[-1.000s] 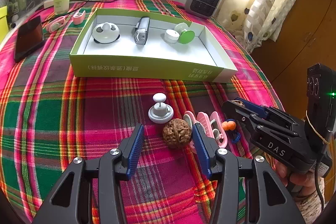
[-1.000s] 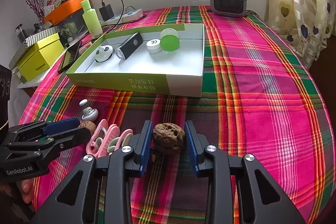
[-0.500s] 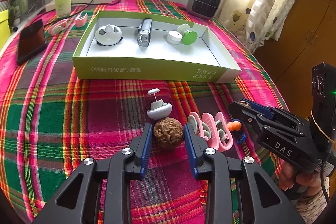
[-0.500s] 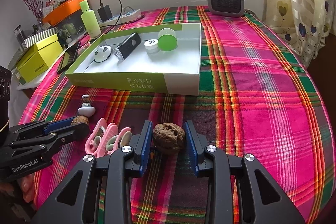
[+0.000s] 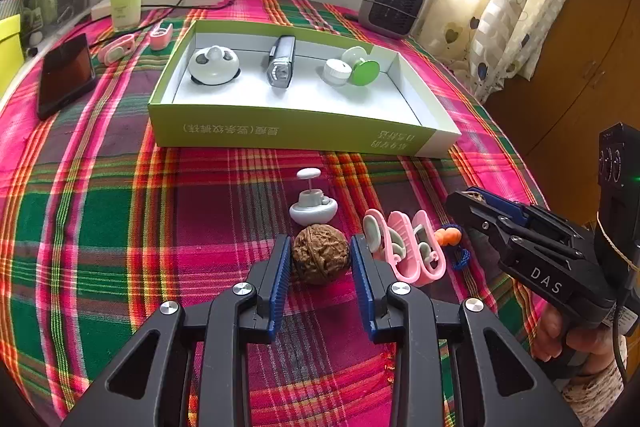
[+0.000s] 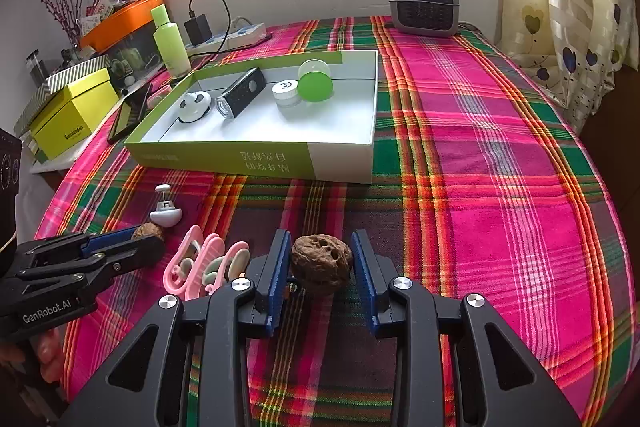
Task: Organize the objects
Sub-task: 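Carry the walnut in the left gripper while the right gripper carries its walnut to the tray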
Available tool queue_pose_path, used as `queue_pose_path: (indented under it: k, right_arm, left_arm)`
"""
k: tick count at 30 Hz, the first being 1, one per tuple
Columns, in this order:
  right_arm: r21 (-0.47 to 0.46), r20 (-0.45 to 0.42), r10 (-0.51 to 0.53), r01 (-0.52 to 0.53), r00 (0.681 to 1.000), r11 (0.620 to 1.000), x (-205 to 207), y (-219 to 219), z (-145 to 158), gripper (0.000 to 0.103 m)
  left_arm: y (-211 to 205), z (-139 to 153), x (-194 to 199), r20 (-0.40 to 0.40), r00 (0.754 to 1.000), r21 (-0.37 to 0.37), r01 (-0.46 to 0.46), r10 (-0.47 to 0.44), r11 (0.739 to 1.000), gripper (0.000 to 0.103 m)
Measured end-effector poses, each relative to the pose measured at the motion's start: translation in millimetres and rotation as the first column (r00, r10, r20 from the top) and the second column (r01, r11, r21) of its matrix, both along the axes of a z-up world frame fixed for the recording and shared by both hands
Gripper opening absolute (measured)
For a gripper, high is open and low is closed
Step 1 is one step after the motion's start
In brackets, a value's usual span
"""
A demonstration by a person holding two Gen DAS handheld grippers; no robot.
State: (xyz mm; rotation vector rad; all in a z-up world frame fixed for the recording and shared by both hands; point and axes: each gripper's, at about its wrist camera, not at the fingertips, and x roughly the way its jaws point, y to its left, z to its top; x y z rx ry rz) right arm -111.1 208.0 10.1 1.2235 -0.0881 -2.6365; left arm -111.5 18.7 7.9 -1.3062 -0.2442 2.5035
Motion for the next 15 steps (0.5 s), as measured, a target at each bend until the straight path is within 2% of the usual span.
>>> queue_pose_path:
  k: [15]
  right_arm:
    - [-0.004, -0.004, -0.005, 0.005, 1.0, 1.0, 4.1, 0.1, 1.5, 0.033]
  left_arm:
    - [-8.0, 2.6, 4.8, -0.01, 1.0, -0.002, -0.021, 0.021, 1.0, 0.028]
